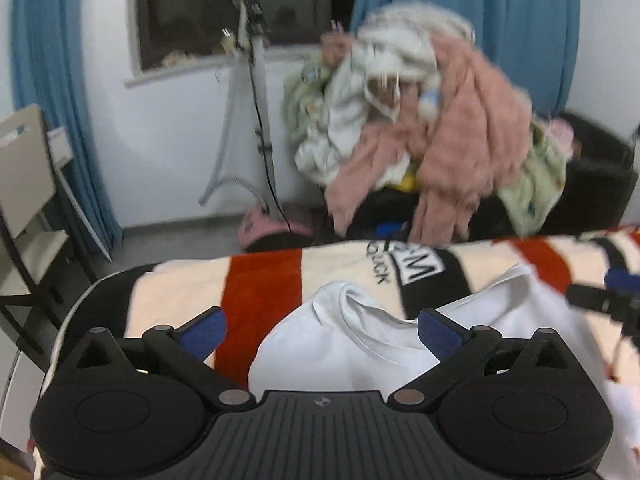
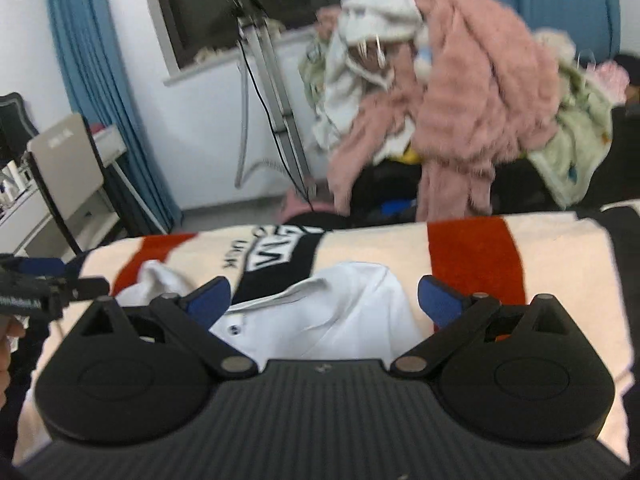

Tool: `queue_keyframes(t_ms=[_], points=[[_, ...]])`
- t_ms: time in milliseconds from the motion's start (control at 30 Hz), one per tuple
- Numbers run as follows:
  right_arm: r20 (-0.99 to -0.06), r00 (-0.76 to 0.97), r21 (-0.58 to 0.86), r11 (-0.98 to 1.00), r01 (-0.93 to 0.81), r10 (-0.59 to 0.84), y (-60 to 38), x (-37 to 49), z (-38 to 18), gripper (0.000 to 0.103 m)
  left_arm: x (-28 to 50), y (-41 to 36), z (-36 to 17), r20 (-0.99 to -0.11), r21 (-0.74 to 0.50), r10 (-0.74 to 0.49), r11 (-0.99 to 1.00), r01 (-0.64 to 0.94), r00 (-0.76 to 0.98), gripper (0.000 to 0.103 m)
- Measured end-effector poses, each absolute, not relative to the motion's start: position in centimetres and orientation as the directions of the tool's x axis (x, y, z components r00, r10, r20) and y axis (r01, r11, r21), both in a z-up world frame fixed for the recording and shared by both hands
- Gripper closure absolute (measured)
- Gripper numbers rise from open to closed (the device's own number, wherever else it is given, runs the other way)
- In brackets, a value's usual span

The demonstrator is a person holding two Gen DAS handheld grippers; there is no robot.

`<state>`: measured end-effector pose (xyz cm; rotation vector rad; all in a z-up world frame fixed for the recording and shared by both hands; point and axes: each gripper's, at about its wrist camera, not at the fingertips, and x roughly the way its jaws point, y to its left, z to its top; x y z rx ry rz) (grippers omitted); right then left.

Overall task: Fold clothes
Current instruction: 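Lower the T-shirt flat onto the bedspread with both grippers and release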

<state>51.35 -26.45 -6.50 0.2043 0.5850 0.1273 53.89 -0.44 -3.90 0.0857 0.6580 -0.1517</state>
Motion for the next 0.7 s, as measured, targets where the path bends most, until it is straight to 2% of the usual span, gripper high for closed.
queue_keyframes(t_ms=[300, 433, 567, 700], points=[[-0.387, 0.911, 0.188, 0.979, -0.073, 0.142, -23.4, 32.9, -0.8, 0.001, 32.3, -0.4, 2.6, -0.507, -0.004, -0.103, 0.993, 0.117, 0.856, 0.001], [-0.37, 0.922, 0.208, 0.977, -0.037, 0.114, -22.8, 24.8, 1.6, 0.001, 23.5, 0.4, 4.7, -0.445, 0.0, -0.075, 0.996, 0.084, 0.893, 0.0], [-0.304, 0.948, 0.204, 0.979, -0.03, 0.092, -22.3, 17.8, 2.9, 0.001, 15.9, 0.8, 4.8, -0.41, 0.01, -0.076, 0.996, 0.087, 0.909, 0.0], [-0.246, 0.963, 0.173, 0.982, -0.072, 0.114, -21.3, 13.1, 2.2, 0.001, 9.0, 0.5, 2.7, -0.352, 0.078, -0.047, 0.994, 0.08, 0.935, 0.0]])
